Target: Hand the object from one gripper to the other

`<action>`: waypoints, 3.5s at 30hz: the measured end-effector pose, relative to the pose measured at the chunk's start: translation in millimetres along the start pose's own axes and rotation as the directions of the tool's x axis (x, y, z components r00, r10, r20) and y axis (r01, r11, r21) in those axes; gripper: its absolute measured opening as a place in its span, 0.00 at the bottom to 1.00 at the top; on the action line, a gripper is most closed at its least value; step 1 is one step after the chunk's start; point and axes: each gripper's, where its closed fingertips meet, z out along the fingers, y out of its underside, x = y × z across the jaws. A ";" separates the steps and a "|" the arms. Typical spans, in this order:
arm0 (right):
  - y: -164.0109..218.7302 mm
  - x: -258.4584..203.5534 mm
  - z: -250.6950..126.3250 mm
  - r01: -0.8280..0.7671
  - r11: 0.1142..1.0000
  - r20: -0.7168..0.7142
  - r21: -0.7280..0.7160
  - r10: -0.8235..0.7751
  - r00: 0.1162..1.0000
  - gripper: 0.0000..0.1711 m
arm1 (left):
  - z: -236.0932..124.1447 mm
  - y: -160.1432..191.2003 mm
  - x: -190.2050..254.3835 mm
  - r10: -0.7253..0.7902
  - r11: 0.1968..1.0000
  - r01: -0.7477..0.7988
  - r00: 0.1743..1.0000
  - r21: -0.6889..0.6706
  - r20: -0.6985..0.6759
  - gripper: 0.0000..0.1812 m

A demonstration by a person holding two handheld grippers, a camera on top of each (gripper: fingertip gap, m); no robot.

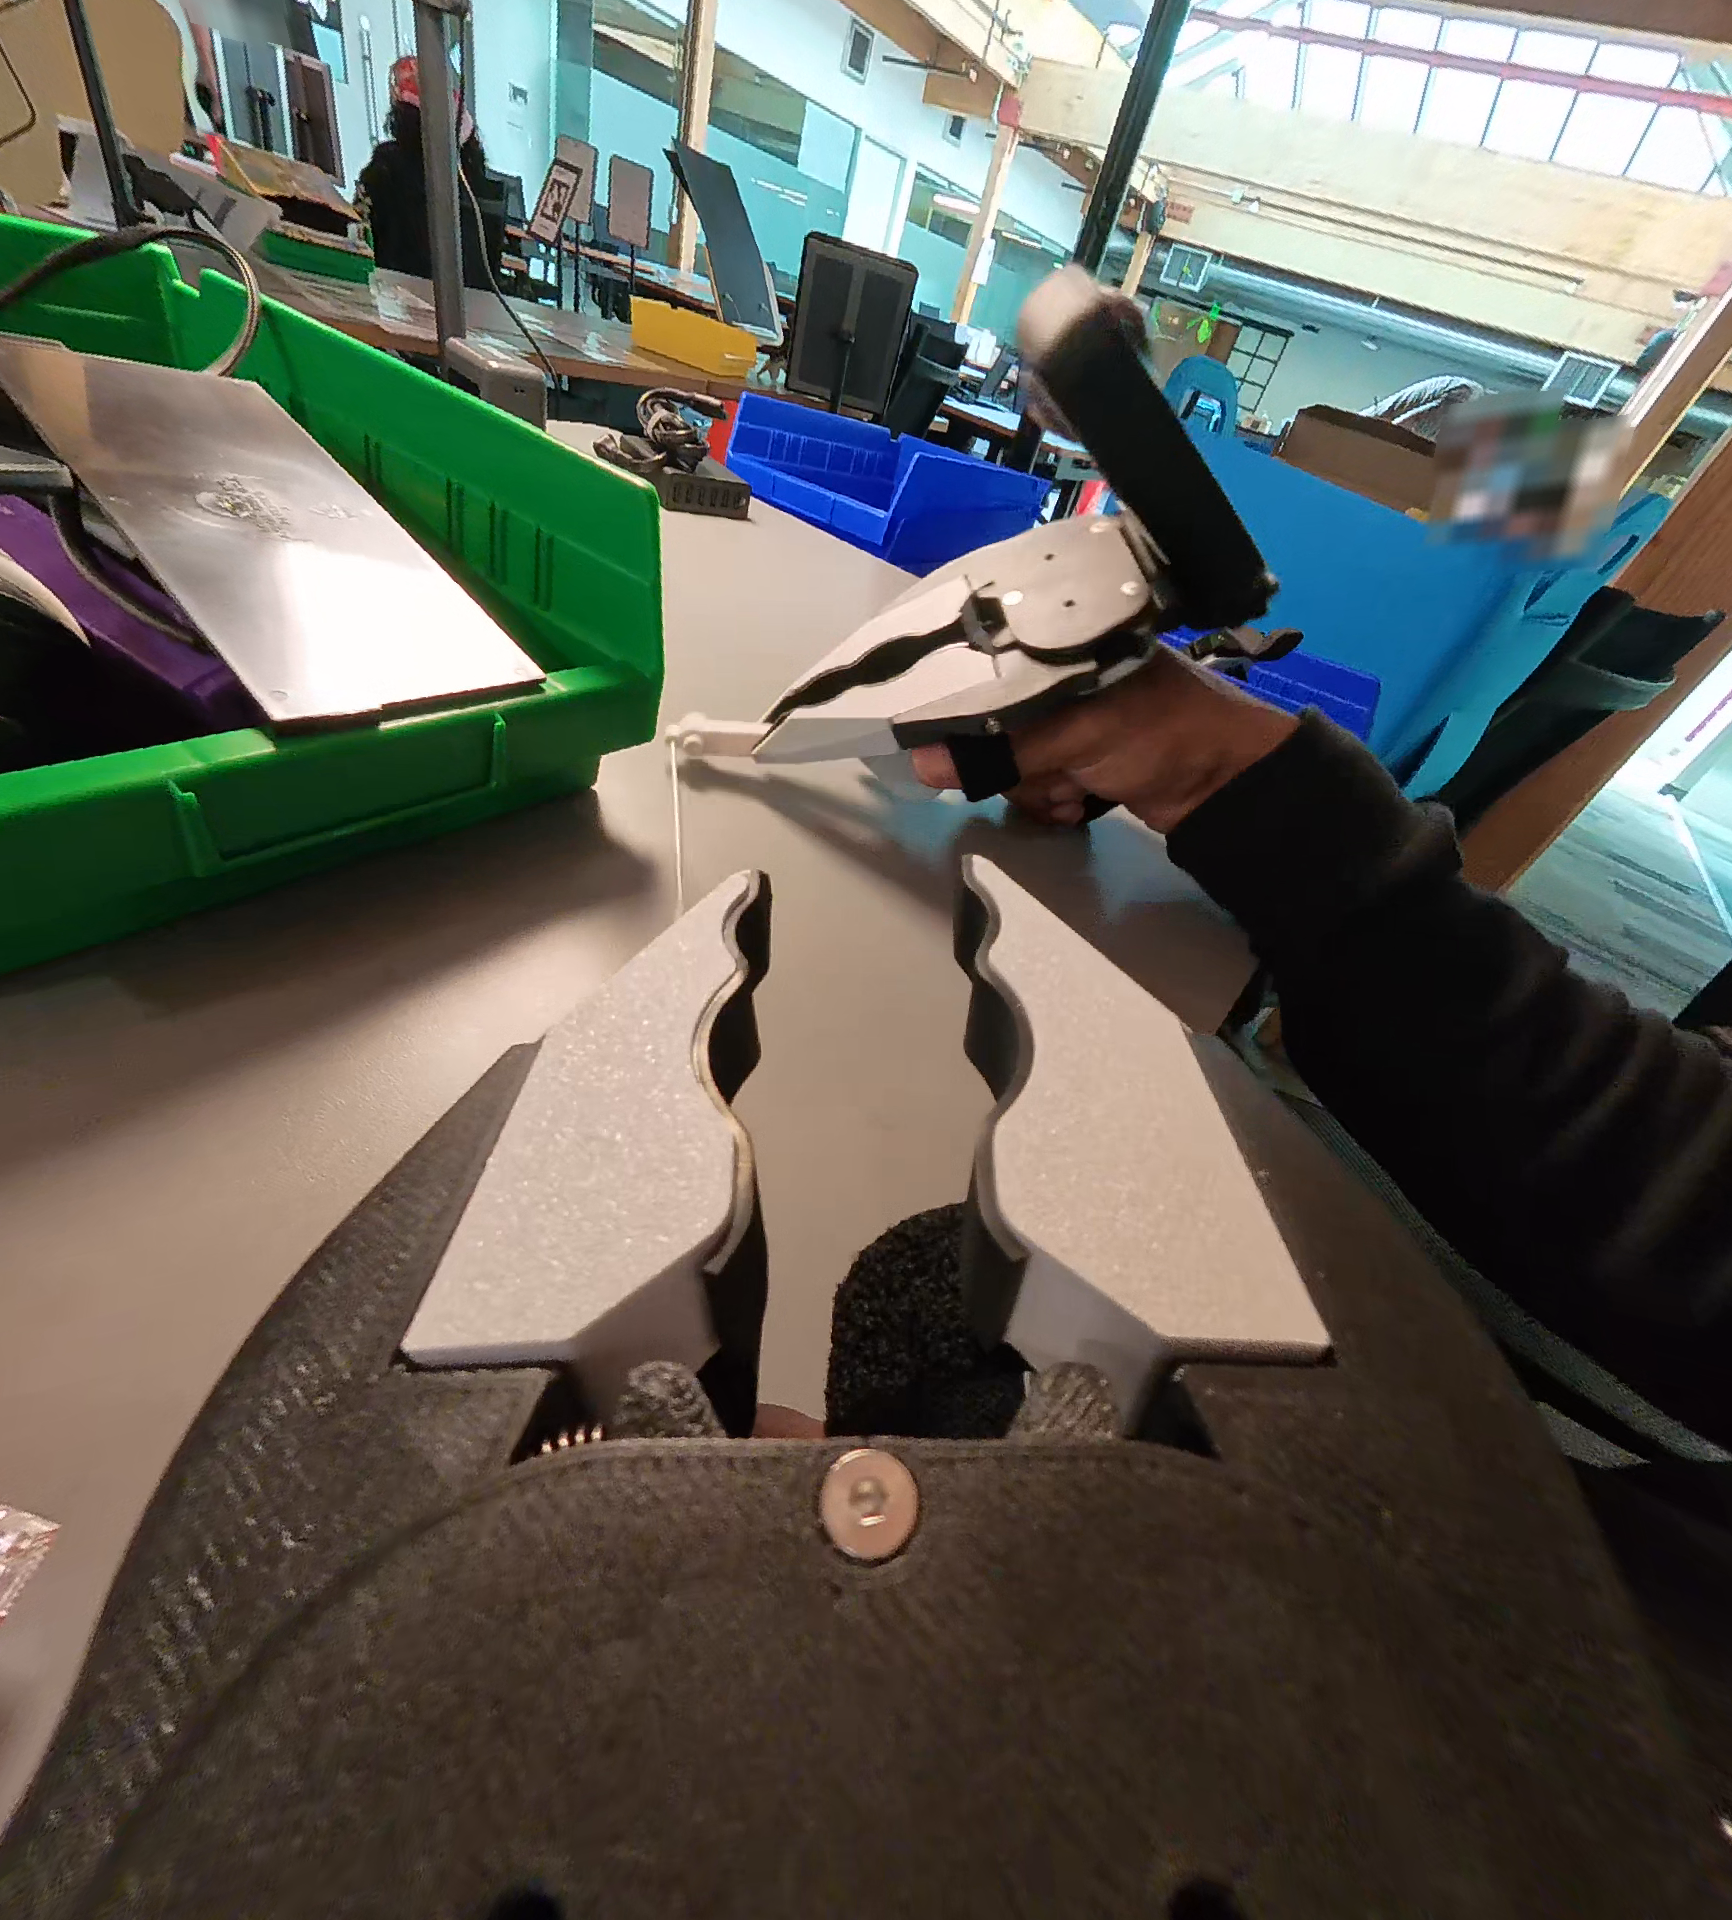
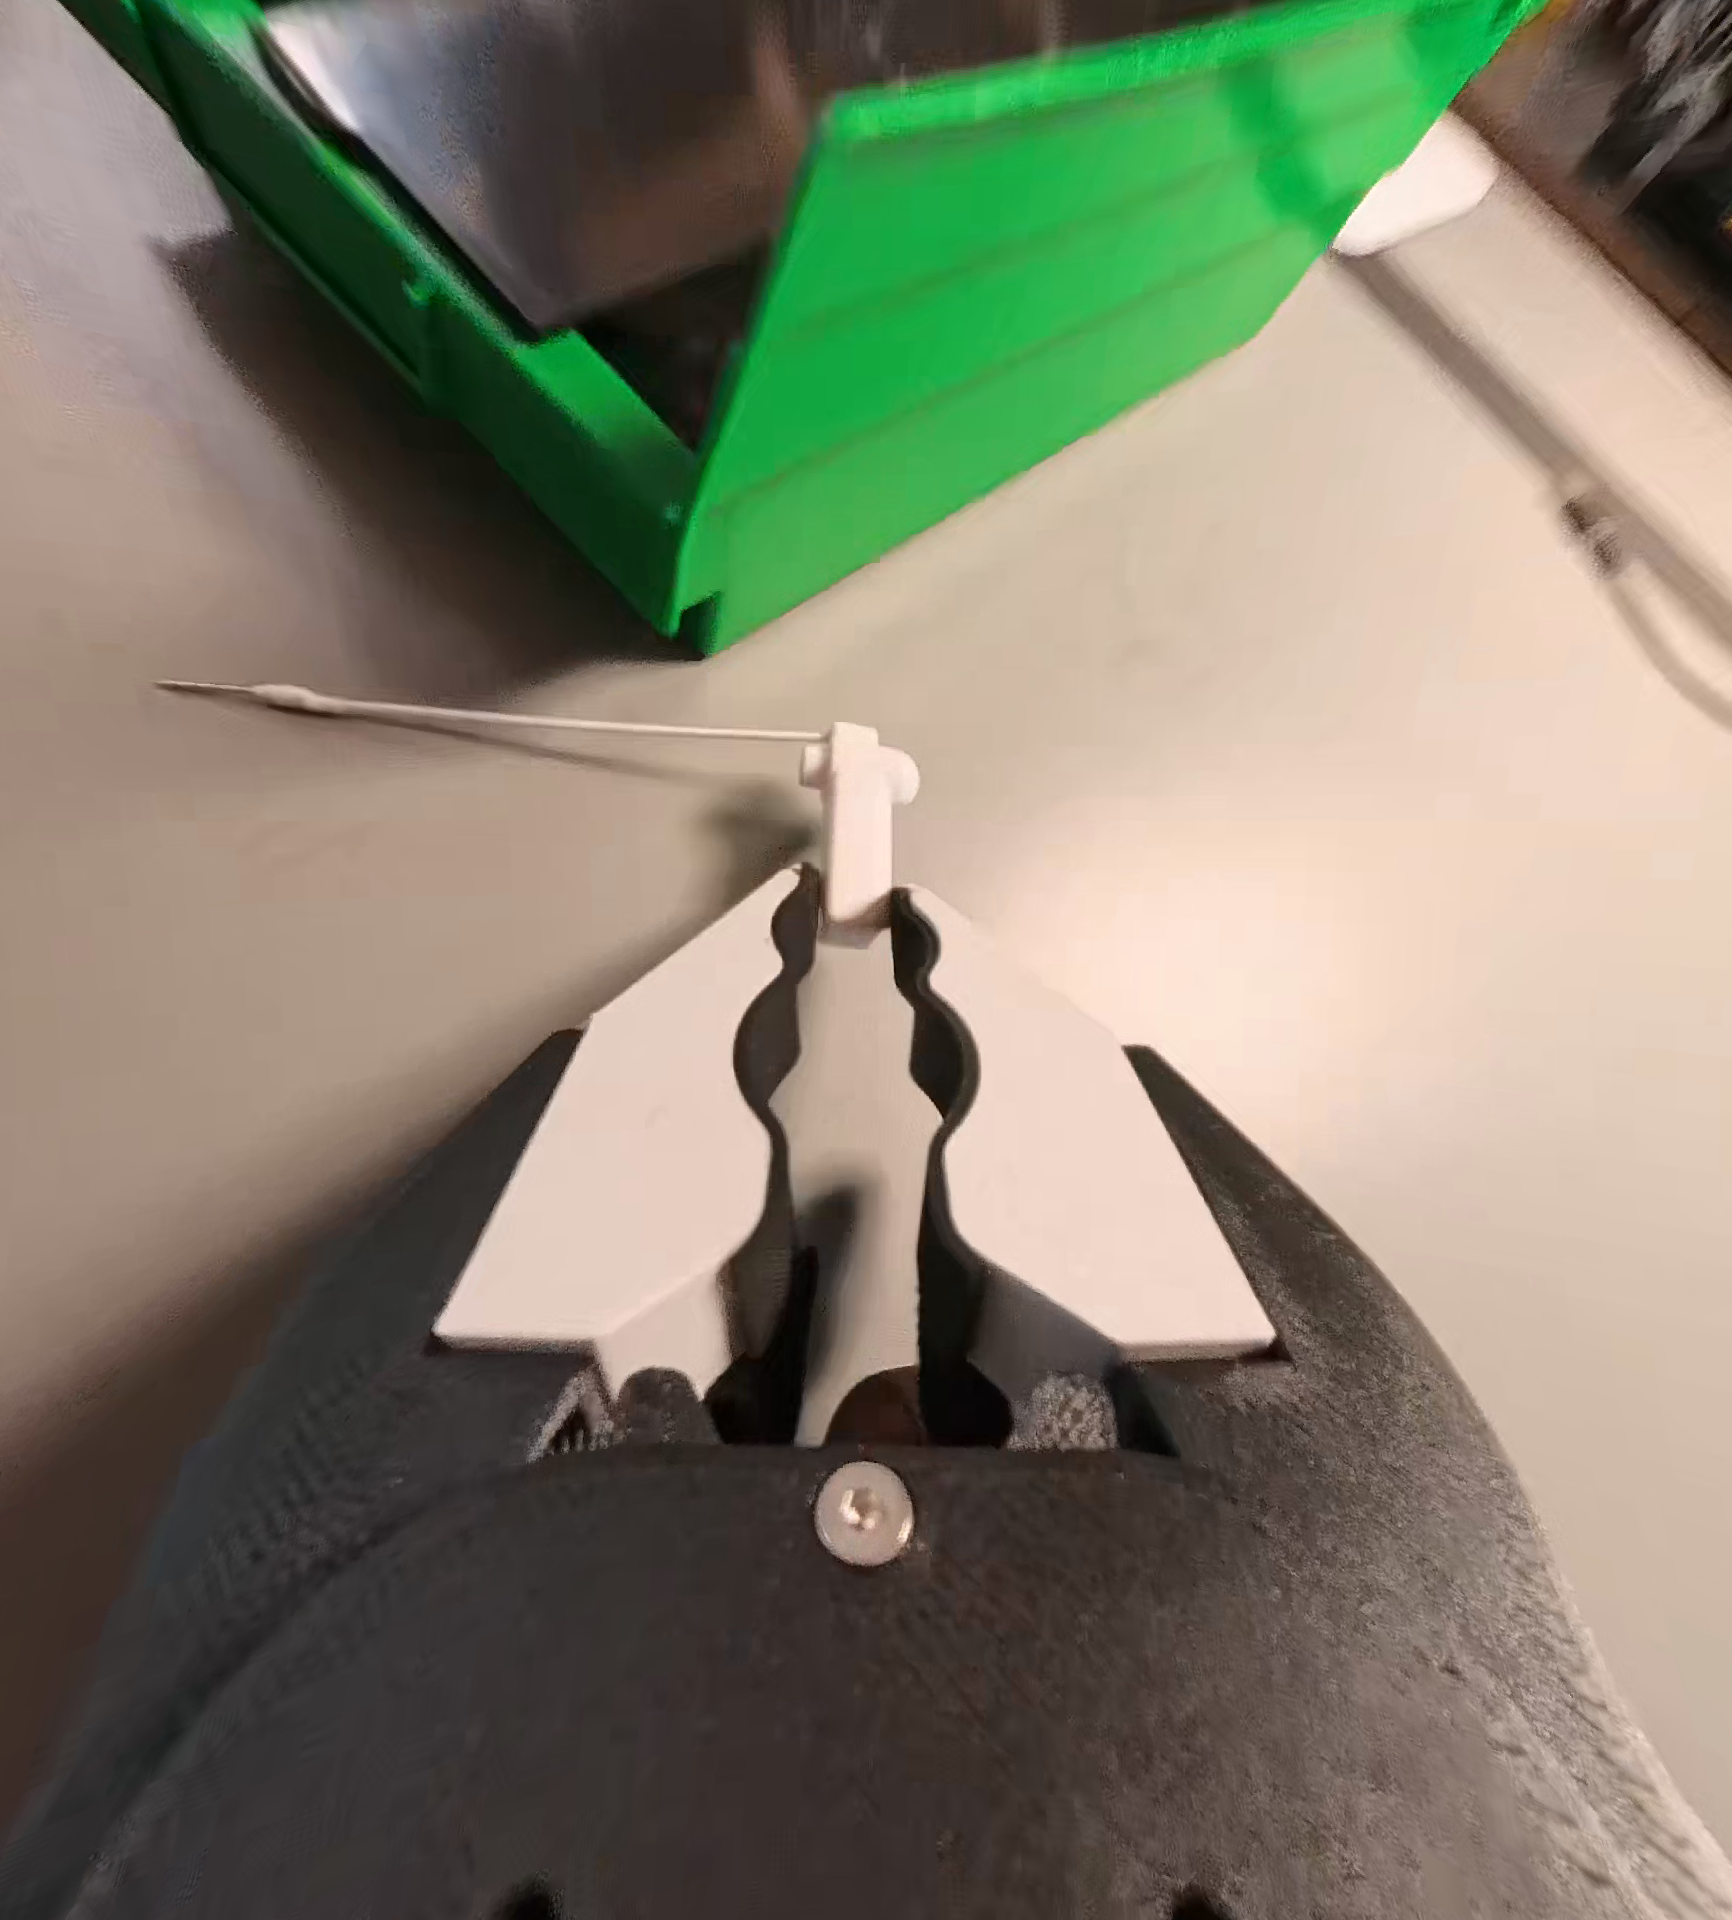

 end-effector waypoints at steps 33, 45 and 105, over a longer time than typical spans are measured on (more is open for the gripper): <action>-103.3 -170.5 -51.4 0.301 0.719 0.086 0.626 -0.448 0.890 0.09 | -7.8 -8.6 -23.3 -0.393 0.919 0.394 0.912 -0.013 -0.113 0.16; -101.1 -177.3 -52.4 0.330 0.700 0.075 0.634 -0.480 0.874 0.09 | -5.4 -6.6 -18.1 -0.407 0.913 0.404 0.900 -0.054 -0.154 0.09; -103.0 -106.0 -39.1 0.226 0.824 -0.116 0.520 -0.194 0.974 0.16 | -161.7 -53.3 -233.3 -0.433 0.884 0.317 0.834 0.344 0.343 0.28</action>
